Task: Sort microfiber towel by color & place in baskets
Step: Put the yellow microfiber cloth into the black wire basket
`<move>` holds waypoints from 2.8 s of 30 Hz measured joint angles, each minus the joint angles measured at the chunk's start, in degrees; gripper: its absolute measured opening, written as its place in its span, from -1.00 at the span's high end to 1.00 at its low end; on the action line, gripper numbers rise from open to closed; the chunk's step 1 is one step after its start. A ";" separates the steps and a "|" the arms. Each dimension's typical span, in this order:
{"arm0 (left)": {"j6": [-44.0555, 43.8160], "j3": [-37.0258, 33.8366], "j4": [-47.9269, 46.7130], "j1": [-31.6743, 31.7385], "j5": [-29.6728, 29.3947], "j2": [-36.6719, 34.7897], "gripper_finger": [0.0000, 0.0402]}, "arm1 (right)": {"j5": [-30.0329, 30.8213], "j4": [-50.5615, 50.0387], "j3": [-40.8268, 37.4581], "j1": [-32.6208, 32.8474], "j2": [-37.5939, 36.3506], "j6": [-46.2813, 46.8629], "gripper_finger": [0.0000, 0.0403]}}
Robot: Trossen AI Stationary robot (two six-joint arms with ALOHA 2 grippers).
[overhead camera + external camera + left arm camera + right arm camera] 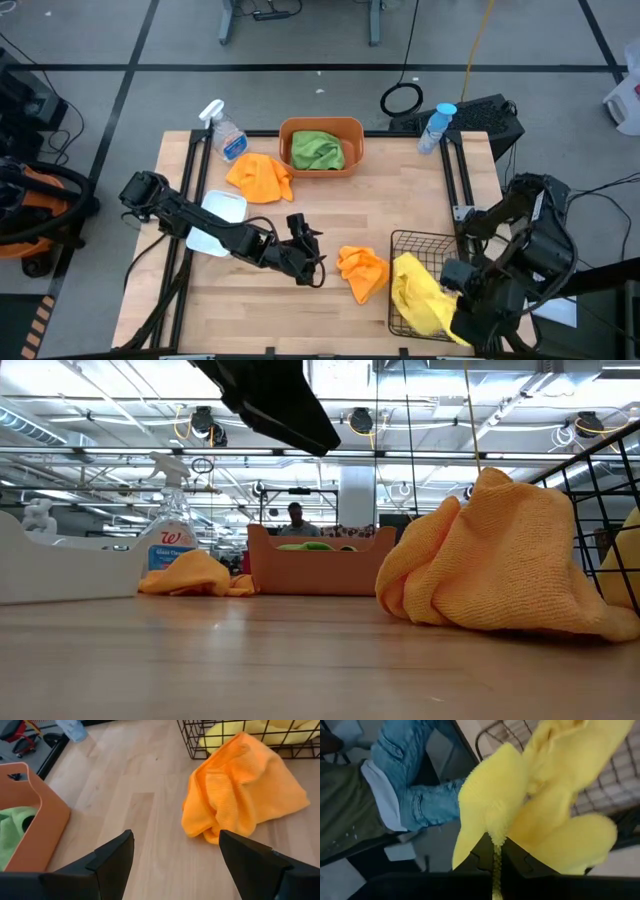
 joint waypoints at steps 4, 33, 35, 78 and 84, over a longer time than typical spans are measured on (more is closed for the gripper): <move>0.02 0.00 0.94 -0.46 -0.01 0.00 -0.48 | 0.43 -0.03 0.00 0.09 0.56 2.36 1.00; 0.20 0.00 1.99 -1.08 0.06 0.00 -0.48 | 3.08 -0.12 -18.03 -8.23 12.14 -15.32 1.00; 0.25 0.00 1.99 -1.21 0.10 0.00 -0.48 | 3.13 -0.04 -21.72 -8.41 11.42 -16.17 1.00; 0.10 0.02 1.34 -1.35 1.34 0.00 -0.48 | 20.70 1.20 -33.53 -3.59 7.95 -15.59 0.07; 0.07 0.02 1.03 -1.46 2.39 0.00 -0.48 | 20.23 9.34 -34.87 -2.12 8.47 -17.35 0.34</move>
